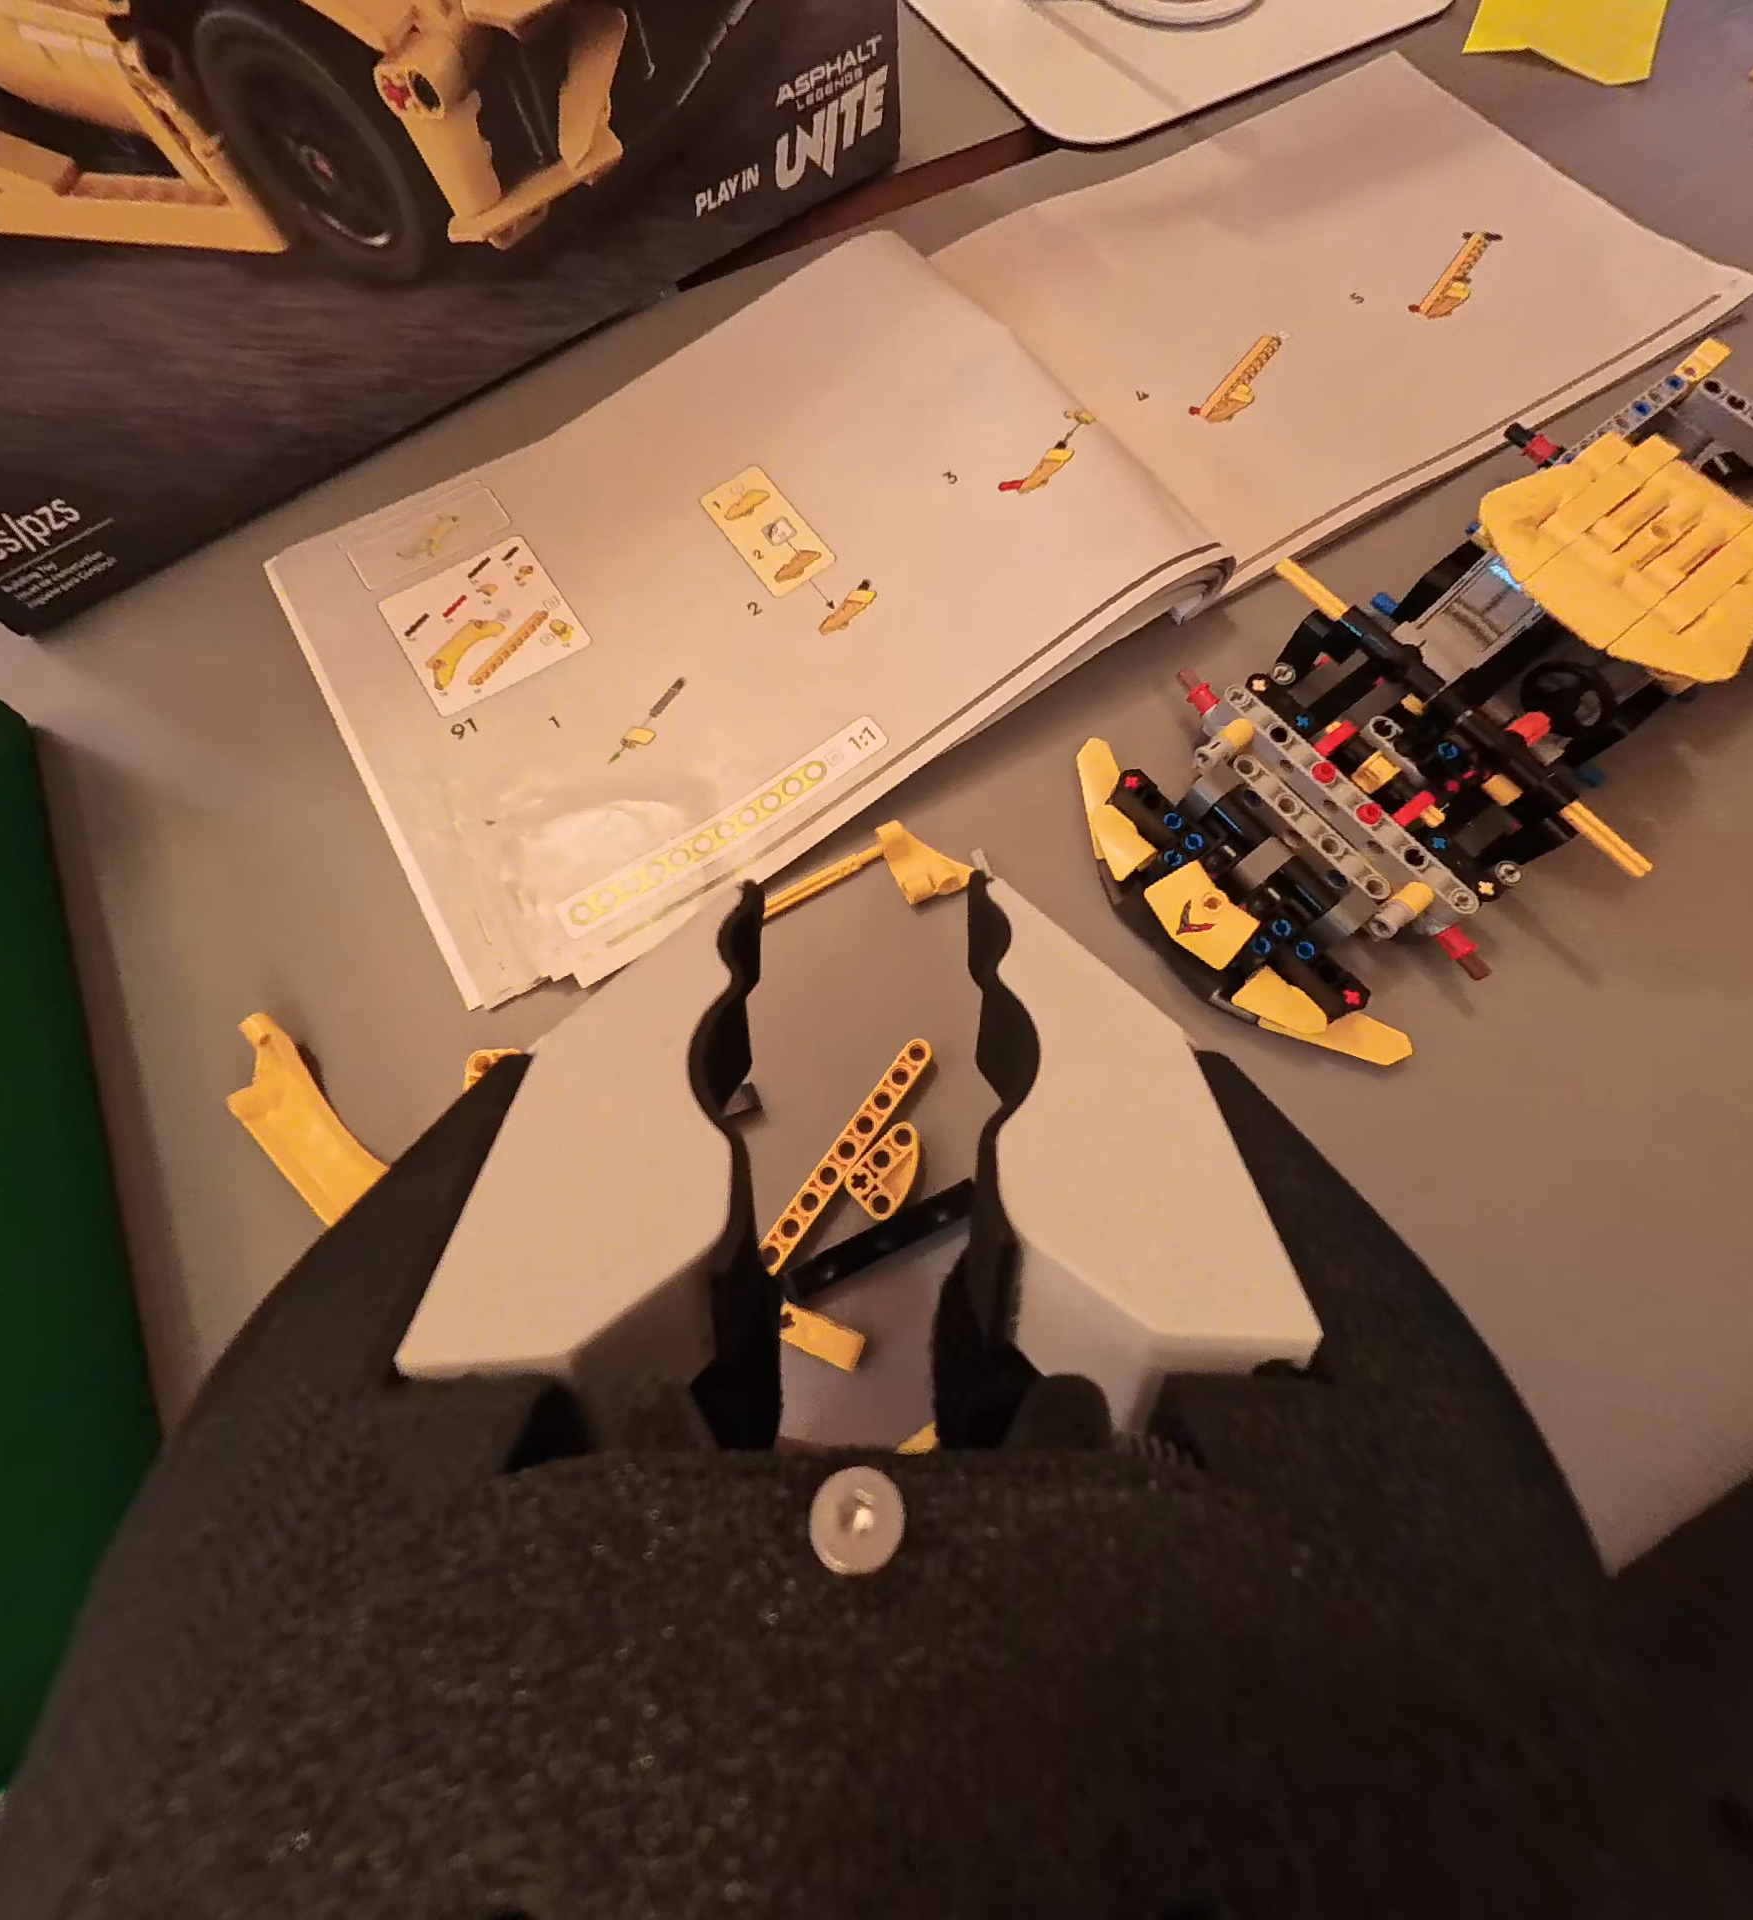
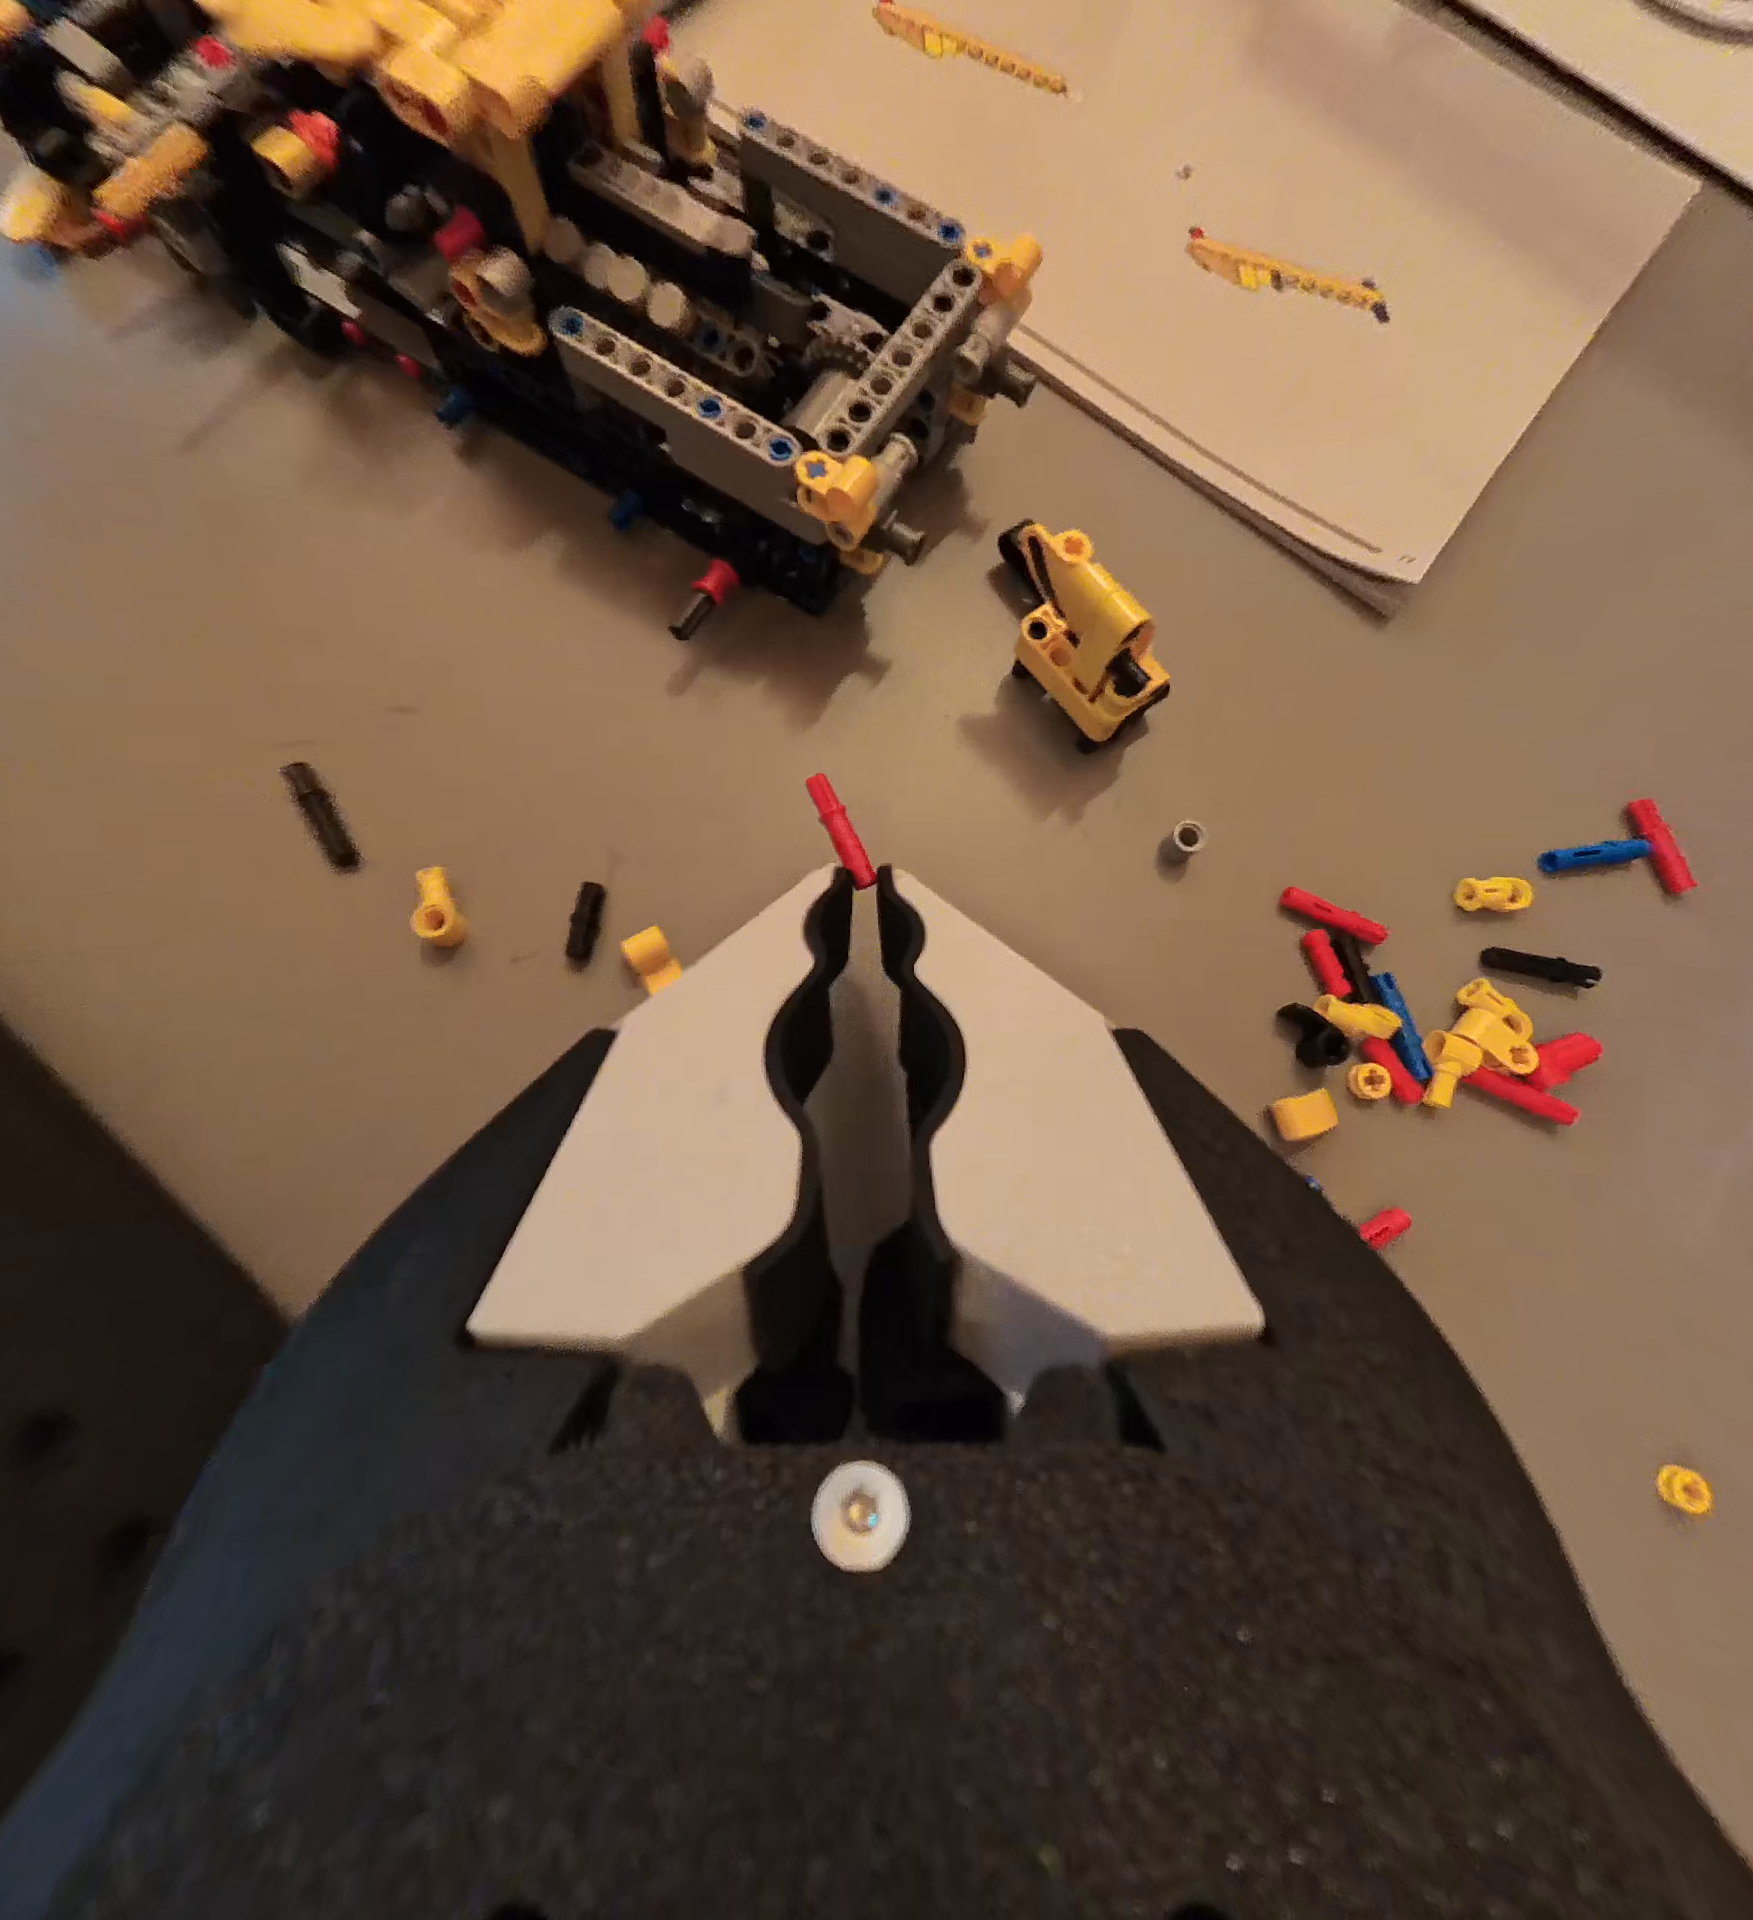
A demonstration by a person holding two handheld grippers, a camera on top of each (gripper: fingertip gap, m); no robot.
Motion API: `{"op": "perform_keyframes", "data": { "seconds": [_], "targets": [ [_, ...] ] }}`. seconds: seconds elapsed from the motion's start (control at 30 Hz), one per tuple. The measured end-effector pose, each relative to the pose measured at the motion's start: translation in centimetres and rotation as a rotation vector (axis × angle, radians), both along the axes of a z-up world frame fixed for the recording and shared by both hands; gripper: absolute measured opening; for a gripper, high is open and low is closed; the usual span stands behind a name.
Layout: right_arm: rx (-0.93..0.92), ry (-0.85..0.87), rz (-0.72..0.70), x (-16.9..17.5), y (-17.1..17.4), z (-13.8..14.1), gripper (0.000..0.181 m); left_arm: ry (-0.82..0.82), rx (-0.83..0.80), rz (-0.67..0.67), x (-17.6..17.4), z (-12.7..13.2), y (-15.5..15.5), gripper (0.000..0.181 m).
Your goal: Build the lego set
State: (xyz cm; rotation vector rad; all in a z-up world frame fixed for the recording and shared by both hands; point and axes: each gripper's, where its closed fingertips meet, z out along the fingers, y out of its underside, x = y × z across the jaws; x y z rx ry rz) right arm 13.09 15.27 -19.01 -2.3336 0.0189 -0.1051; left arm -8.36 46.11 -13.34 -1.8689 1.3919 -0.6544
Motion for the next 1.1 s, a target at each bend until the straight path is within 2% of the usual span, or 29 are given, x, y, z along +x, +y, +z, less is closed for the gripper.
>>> {"op": "perform_keyframes", "data": {
  "seconds": [0.13,0.27,0.47,0.63,0.73,0.87,0.93,1.0,1.1],
  "targets": [
    [0.047,0.093,0.153,-3.1,-1.4,1.4,0.004,-0.011,0.0,0.002,-0.2,0.4,-0.4,0.04],
    [-0.032,0.172,0.27,-6.3,-2.9,-0.1,0.004,-0.009,0.001,-0.004,0.0,0.4,-0.7,0.04],
    [-0.102,0.066,0.25,-6.4,-2.7,-2.3,0.004,-0.019,0.007,-0.019,0.5,0.8,-1.2,0.04],
    [-0.041,0.073,0.21,-5.2,-2.6,-1.3,0.008,-0.013,0.015,-0.02,0.5,0.8,-1.2,0.04],
    [0.034,0.077,0.117,-1.9,-2.5,0.8,0.01,-0.016,0.009,-0.011,0.5,0.9,-1.1,0.04],
    [0.04,-0.03,-0.179,7.9,-2.5,2.2,0.014,-0.014,0.019,-0.004,0.6,1.0,-1.1,0.04],
    [0.049,-0.036,-0.281,11.4,-1.8,2.3,0.02,-0.015,0.019,0.0,0.6,1.0,-1.1,0.04],
    [0.015,-0.011,-0.316,13.3,-0.9,1.5,0.027,-0.01,0.018,0.004,0.6,0.9,-1.0,0.04],
    [0.0,0.028,-0.351,14.4,0.3,1.2,0.021,0.007,0.039,0.021,0.0,1.0,-0.7,0.039]
  ]
}}
